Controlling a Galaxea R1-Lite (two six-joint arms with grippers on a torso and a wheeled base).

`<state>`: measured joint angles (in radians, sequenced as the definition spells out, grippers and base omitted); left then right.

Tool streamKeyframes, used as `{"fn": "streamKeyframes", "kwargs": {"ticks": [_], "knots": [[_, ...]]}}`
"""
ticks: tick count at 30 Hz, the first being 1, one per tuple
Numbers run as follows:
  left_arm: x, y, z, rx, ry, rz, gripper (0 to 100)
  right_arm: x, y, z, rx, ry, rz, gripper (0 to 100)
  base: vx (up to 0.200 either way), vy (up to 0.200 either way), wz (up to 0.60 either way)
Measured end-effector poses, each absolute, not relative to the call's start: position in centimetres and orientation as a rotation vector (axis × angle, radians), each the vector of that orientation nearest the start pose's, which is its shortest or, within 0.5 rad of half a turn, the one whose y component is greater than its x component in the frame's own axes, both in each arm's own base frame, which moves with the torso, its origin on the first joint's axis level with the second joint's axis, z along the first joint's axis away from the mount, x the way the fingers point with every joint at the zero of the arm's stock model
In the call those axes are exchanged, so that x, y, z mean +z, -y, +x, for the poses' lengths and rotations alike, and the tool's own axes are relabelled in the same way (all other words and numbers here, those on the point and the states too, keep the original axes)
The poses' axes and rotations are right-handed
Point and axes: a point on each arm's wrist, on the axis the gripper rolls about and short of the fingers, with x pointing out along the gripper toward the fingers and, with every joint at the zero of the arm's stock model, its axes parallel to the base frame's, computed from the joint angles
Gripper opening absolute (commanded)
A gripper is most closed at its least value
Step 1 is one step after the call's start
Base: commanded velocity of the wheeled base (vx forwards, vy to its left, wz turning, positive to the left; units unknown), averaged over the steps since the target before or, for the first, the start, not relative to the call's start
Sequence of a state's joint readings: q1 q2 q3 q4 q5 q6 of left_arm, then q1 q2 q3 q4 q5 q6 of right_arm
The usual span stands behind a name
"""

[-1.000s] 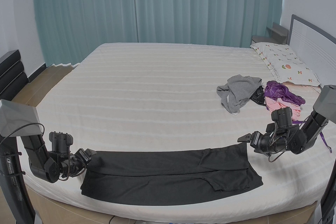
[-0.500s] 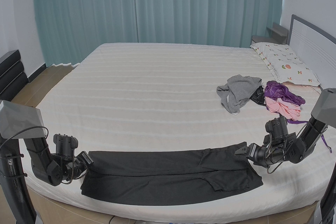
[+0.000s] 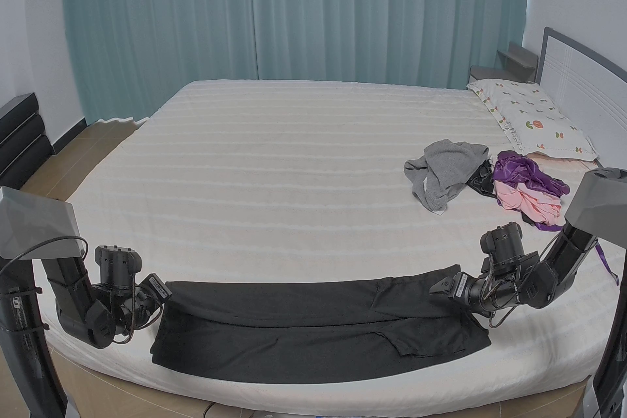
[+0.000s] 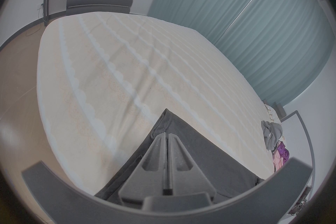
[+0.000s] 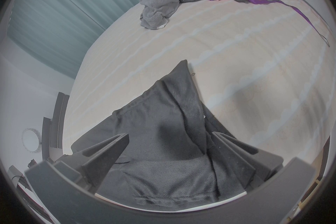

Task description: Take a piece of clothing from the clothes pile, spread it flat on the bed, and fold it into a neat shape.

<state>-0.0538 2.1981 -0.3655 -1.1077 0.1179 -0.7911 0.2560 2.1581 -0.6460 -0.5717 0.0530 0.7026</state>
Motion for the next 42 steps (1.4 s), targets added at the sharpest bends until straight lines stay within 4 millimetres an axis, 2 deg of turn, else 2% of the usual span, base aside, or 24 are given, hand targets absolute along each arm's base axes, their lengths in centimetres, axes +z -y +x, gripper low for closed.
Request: {"fn": "streamKeyframes", "kwargs": {"ticks": [3, 4, 13, 33, 34, 42], "knots": [[-1.3, 1.2, 28.0, 0.341, -0.655, -0.695, 0, -0.6, -8.2, 30.3, -0.055, -1.000, 0.547, 100, 0.000, 0.000, 0.00], [-1.3, 1.2, 28.0, 0.340, -0.655, -0.698, 0, -0.7, -8.3, 30.4, -0.056, -1.001, 0.546, 0, 0.000, 0.000, 0.00], [-1.2, 1.3, 28.1, 0.338, -0.651, -0.700, 0, -1.0, -8.1, 30.8, -0.070, -0.997, 0.548, 0, 0.000, 0.000, 0.00], [-0.7, 1.3, 28.2, 0.329, -0.632, -0.701, 0, 0.3, -7.4, 30.8, -0.071, -0.958, 0.558, 0, 0.000, 0.000, 0.00], [-0.7, 1.3, 28.2, 0.329, -0.632, -0.701, 0, 0.3, -7.4, 30.8, -0.071, -0.959, 0.556, 100, 0.000, 0.000, 0.00], [-0.7, 1.3, 28.1, 0.330, -0.635, -0.701, 0, -0.4, -7.5, 31.0, -0.062, -0.974, 0.558, 100, 0.000, 0.000, 0.00]]}}
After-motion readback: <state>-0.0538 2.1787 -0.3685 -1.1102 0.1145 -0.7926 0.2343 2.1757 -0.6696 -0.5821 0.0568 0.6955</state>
